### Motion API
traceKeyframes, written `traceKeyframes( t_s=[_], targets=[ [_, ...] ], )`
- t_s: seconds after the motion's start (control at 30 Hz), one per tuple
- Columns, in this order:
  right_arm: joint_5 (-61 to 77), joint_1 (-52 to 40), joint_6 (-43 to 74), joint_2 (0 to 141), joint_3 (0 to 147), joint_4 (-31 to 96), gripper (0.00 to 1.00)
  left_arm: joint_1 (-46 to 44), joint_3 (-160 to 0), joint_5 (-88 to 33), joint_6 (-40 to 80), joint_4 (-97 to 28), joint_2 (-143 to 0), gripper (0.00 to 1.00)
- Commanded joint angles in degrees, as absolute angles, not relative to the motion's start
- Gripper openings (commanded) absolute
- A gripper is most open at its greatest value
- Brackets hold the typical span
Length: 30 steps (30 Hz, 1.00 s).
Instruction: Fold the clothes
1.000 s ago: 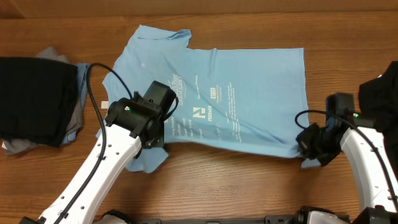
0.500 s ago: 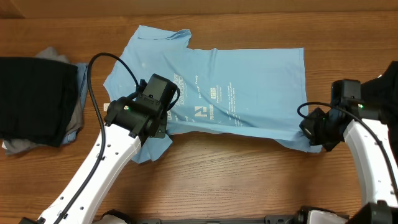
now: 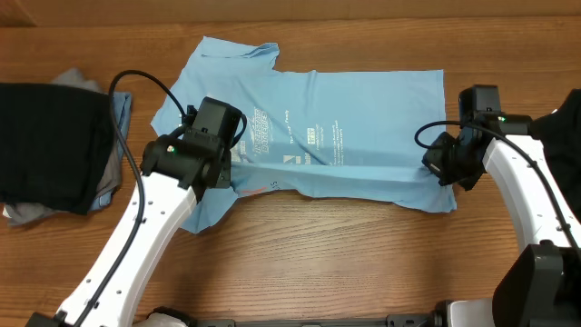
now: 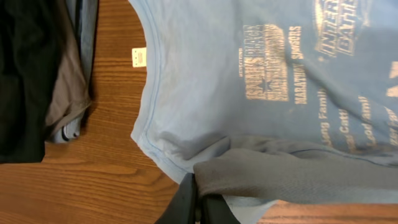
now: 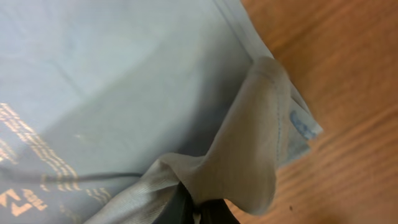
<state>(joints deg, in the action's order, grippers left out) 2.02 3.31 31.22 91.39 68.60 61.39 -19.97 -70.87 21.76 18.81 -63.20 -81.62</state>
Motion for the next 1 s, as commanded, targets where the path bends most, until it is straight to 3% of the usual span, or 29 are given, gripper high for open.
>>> traceKeyframes(
  t_s=[0.0, 0.5, 0.97],
  targets=[
    [-0.58, 1.85, 29.5, 91.57, 70.3, 59.94, 0.04, -18.11, -72.16, 23.99, 17.74, -62.72, -85.43, 0.04],
    [-1.45, 0.27, 30.02, 94.67, 70.3, 55.11, 0.04, -17.91, -72.18, 28.03, 17.56, -55.81, -90.32, 0.04],
    [-2.92, 0.27, 30.0, 98.41, 70.3, 47.72, 0.04, -17.89, -72.18, 31.97, 10.24, -46.85, -90.35, 0.04]
  ],
)
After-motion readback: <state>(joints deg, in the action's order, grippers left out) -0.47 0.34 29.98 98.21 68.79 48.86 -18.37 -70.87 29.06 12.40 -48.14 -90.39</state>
